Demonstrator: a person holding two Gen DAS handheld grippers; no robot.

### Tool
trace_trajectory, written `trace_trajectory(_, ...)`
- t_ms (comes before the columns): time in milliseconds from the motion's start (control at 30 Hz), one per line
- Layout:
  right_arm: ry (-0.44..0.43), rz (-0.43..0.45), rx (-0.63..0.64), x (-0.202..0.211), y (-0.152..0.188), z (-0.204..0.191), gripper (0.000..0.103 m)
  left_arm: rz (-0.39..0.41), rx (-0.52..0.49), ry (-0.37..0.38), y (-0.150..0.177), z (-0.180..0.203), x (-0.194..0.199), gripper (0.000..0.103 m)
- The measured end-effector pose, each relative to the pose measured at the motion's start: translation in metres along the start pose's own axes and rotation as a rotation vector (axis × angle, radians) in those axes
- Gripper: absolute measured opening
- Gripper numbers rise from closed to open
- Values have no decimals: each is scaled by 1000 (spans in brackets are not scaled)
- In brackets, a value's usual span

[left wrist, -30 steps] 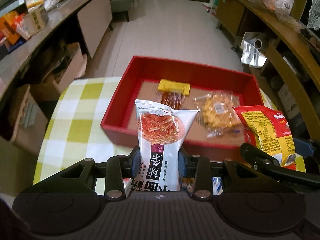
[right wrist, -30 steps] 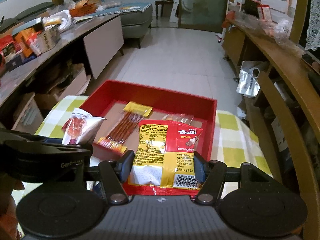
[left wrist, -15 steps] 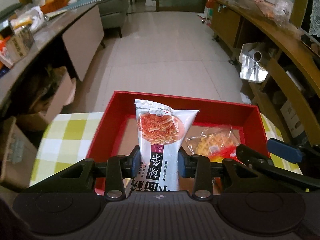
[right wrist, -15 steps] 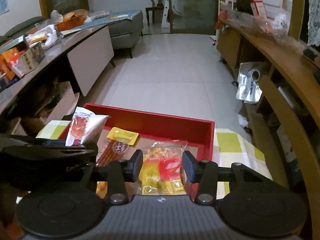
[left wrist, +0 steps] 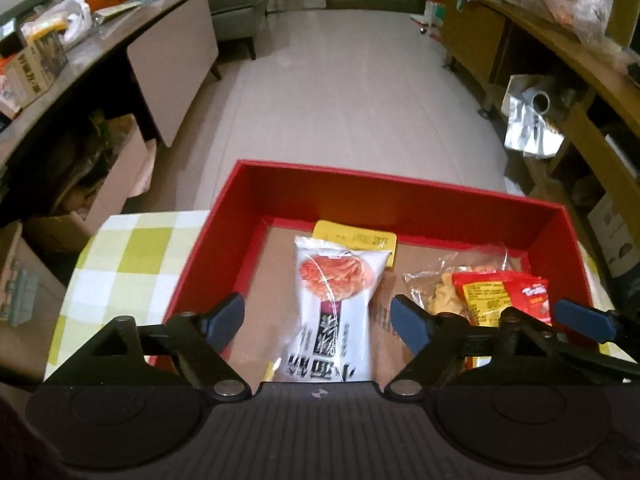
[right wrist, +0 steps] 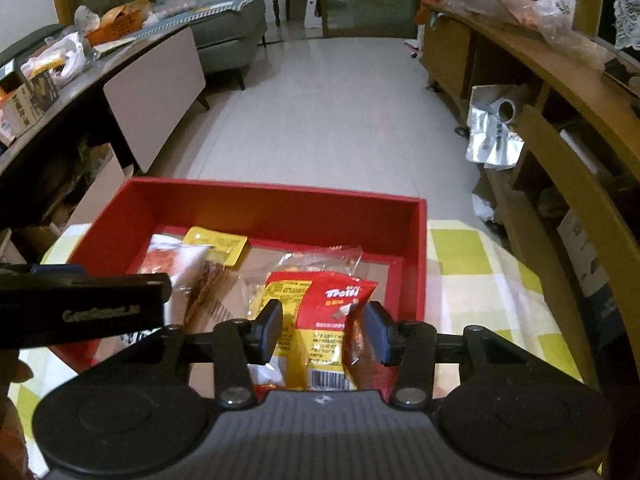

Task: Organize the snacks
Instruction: 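Carry the noodle pack and Trolli bag over the red tray and release both, then lower the left tool onto the red-white wafer pack while the right tool approaches the bread bun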

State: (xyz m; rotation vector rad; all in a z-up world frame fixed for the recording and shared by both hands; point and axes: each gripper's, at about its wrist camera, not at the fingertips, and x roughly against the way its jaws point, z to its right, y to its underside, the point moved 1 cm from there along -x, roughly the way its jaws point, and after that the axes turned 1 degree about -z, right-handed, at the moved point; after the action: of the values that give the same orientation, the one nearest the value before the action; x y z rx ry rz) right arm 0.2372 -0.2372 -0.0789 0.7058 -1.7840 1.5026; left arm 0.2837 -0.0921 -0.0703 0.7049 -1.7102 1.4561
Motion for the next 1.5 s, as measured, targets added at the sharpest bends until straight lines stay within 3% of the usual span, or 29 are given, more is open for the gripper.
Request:
trace_trajectory(333, 11, 3, 10, 33, 4, -5, 61, 5, -74, -38, 15, 7, 33, 85)
trace_trajectory(867, 1, -56, 55, 75, 45, -18, 71, -28, -33, -5, 55, -18, 71, 86)
trace_trajectory(1500, -29, -144, 63, 93, 85, -18, 72, -238, 63, 17, 116, -50, 55, 86)
